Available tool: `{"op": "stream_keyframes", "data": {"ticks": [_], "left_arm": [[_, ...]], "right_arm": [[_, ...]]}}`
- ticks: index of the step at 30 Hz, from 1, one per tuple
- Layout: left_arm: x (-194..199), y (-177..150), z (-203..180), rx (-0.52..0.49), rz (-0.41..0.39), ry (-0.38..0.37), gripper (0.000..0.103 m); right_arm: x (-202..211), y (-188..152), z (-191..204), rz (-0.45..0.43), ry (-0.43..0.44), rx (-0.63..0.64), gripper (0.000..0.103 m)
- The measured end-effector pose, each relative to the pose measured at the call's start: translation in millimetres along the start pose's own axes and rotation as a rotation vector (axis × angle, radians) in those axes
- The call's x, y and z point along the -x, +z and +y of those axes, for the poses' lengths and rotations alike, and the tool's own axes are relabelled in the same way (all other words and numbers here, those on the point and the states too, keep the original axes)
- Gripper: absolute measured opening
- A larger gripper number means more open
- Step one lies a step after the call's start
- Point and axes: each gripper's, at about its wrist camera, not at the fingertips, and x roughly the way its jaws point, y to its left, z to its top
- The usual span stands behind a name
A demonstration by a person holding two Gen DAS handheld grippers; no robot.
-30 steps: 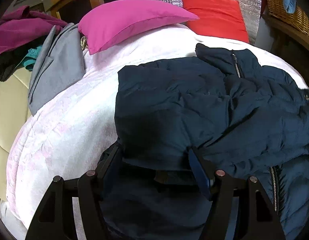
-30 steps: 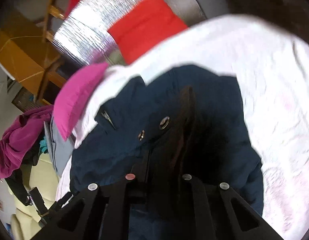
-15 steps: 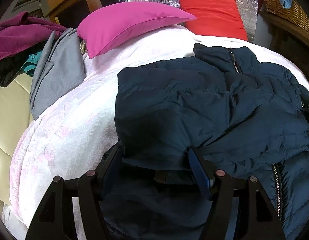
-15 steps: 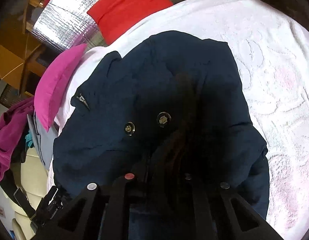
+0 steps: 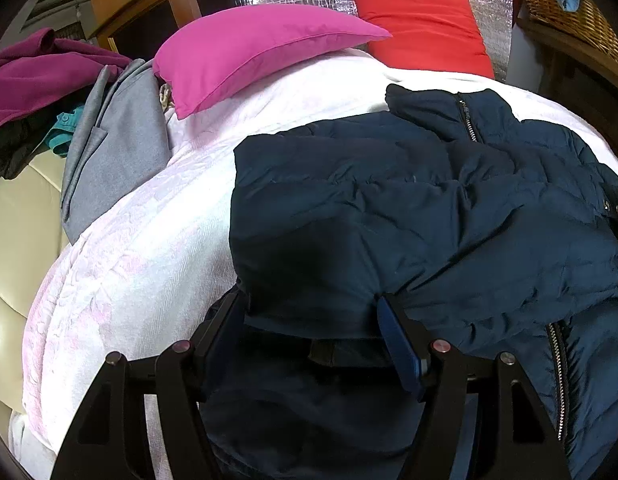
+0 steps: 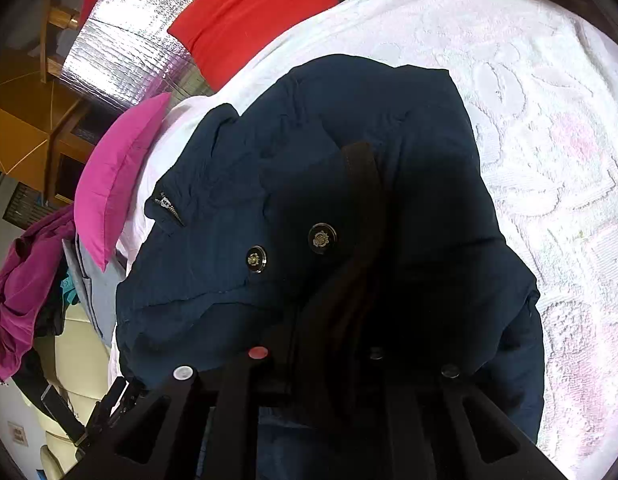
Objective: Fold large clothes
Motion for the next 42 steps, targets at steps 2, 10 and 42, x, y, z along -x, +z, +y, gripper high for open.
{"op": "stream_keyframes", "data": {"ticks": [2,10,42], "left_arm": [[0.1,-0.1,0.3,0.001,0.001,0.000,0.070],[0.8,-0.2,0.3,-0.004,0.001,0.000,0.071],[-10.6,10.9,17.6,0.063,0.049,0.005,0.071]], "right_arm": [[-0.2,-0.1,0.1,0.000,0.001,-0.002,0.018],[-0.4,-0.5,-0.2,0.000,0.002,-0.003,0.018],[3.8,7.5,9.0,-0.057,-0.039,0.059,0.018]]}}
